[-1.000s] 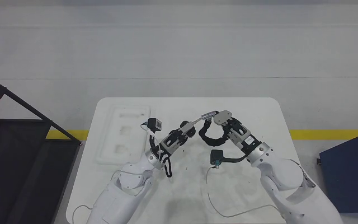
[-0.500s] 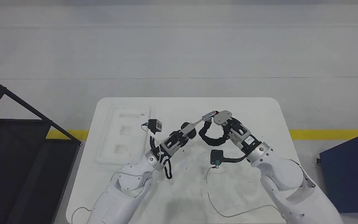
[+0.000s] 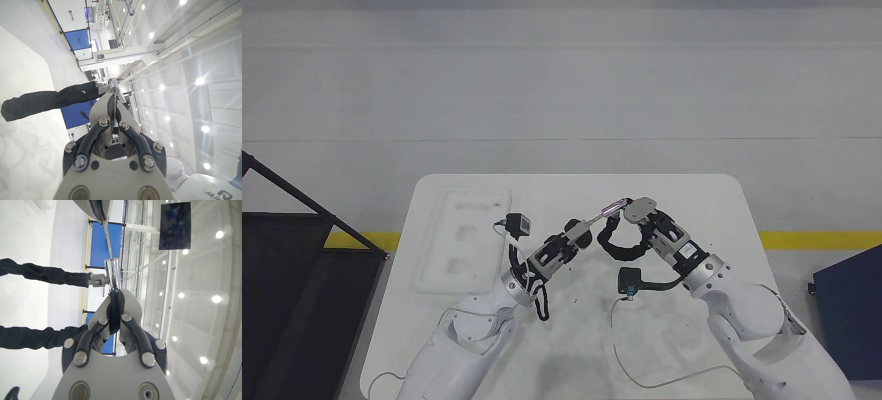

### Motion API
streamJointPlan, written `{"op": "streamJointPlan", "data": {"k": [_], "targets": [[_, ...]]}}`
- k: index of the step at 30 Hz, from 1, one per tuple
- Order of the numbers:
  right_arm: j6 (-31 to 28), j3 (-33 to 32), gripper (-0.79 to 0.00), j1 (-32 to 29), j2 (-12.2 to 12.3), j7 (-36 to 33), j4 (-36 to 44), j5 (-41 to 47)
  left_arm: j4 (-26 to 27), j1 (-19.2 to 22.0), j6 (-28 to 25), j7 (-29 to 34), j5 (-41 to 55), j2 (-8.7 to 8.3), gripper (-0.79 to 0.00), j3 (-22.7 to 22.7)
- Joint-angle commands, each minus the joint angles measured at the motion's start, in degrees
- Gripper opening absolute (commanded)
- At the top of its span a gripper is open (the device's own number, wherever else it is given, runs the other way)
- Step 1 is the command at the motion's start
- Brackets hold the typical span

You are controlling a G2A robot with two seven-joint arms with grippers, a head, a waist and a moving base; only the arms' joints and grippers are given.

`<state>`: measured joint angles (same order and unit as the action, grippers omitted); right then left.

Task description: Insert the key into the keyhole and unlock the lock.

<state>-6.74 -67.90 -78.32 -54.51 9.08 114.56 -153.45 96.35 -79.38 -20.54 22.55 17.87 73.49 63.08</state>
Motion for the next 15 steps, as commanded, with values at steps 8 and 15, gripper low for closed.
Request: {"op": "streamJointPlan", "data": {"k": [8, 15], "targets": [[0.0, 0.0, -0.785, 0.0, 0.0, 0.0, 0.0, 0.0, -0.3, 0.6, 0.2, 0.4, -0.3, 0.15, -0.785, -0.2], [0.0, 0.0, -0.785, 0.0, 0.0, 0.0, 0.0, 0.0, -0.3, 0.7, 0.5, 0.3, -0.7, 0.23, -0.785, -0.1]]}}
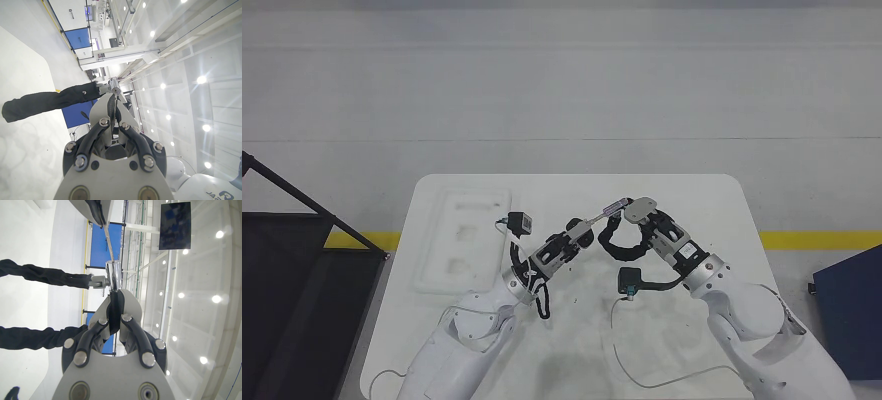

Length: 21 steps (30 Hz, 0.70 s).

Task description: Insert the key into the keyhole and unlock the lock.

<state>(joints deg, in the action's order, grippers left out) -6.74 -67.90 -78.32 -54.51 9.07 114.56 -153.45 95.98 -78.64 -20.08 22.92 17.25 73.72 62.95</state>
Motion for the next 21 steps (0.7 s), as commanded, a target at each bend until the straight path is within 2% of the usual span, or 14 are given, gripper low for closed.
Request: {"op": "streamJointPlan", "data": {"k": [1, 12, 21], "targets": [[0.0, 0.0, -0.785, 0.0, 0.0, 0.0, 0.0, 0.0, 0.1, 0.0, 0.0, -0.1, -0.2, 0.01, -0.785, 0.1], [0.0, 0.0, -0.785, 0.0, 0.0, -0.1, 0.0, -0.1, 0.5, -0.1, 0.4, 0.0, -1.2, 0.09, -0.785, 0.0], [-2.0, 0.0, -0.785, -1.1, -0.3, -3.4, 2.0, -5.0, 0.6, -0.2, 0.6, -0.6, -1.5, 0.21, -0.785, 0.1]]}}
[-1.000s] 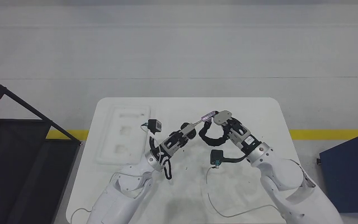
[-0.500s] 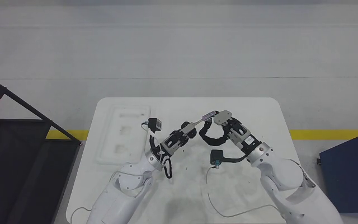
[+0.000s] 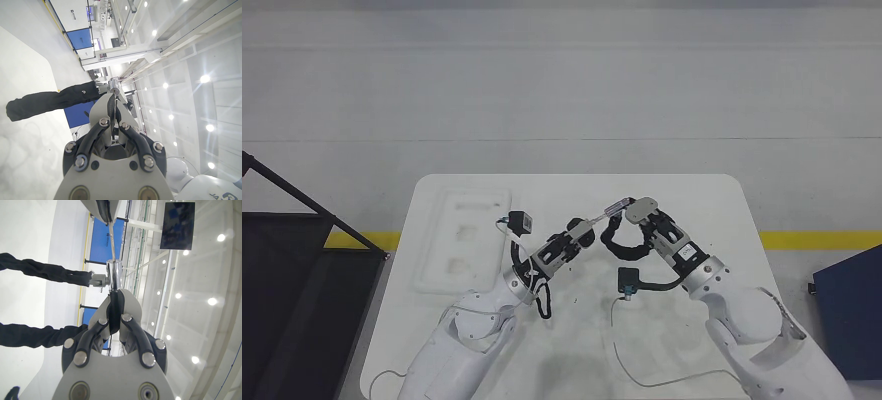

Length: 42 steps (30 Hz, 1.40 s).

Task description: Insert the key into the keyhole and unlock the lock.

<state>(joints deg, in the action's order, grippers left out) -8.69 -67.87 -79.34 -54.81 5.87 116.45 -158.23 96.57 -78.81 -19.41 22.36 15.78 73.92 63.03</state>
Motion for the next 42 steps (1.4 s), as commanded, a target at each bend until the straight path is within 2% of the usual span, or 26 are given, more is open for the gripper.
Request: {"op": "streamJointPlan", "data": {"k": [1, 10, 42], "targets": [[-0.2, -0.1, -0.785, -0.2, -0.1, -0.5, 0.2, -0.4, 0.0, -0.1, -0.1, -0.1, 0.0, 0.02, -0.785, 0.0], [-1.3, 0.2, -0.785, -0.6, -0.5, -1.8, 1.4, -3.4, -0.1, -0.1, 0.2, 0.0, -0.1, 0.11, -0.785, 0.0], [-1.1, -0.6, -0.785, -1.2, -1.3, -1.1, 1.6, -4.4, -0.2, 0.0, 0.7, -0.4, -0.4, 0.43, -0.785, 0.2]]}}
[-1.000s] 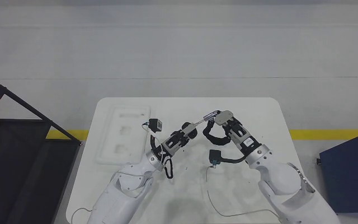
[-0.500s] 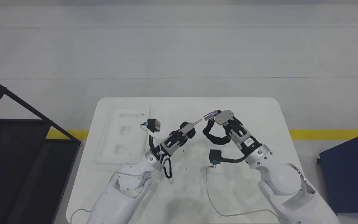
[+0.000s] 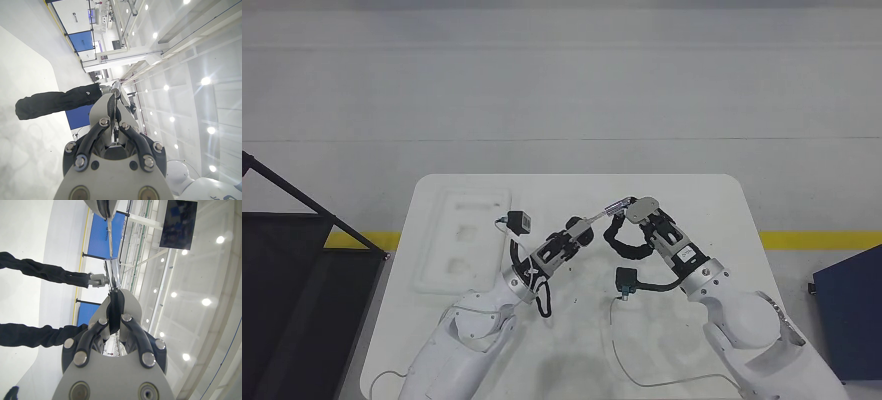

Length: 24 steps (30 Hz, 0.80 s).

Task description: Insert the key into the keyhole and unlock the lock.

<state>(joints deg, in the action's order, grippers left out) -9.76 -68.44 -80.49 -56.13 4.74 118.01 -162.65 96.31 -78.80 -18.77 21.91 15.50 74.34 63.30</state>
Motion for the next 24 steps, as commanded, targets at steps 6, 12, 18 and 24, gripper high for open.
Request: {"op": "streamJointPlan", "data": {"k": [6, 12, 18, 24], "targets": [[0.0, 0.0, -0.785, 0.0, 0.0, 0.0, 0.0, 0.0, 0.2, -0.1, 0.7, 0.7, 1.9, 0.11, -0.785, -0.2], [0.0, 0.0, -0.785, 0.0, 0.0, 0.0, 0.0, 0.0, -0.1, 0.1, 1.0, 2.0, 3.6, 0.18, -0.785, -0.2], [0.0, 0.0, -0.785, 0.0, 0.0, 0.0, 0.0, 0.0, -0.2, 0.2, 1.3, 2.0, 3.6, 0.25, -0.785, -0.3], [0.0, 0.0, -0.785, 0.0, 0.0, 0.0, 0.0, 0.0, -0.4, 0.5, 1.6, 1.4, 3.6, 0.39, -0.785, -0.4]]}}
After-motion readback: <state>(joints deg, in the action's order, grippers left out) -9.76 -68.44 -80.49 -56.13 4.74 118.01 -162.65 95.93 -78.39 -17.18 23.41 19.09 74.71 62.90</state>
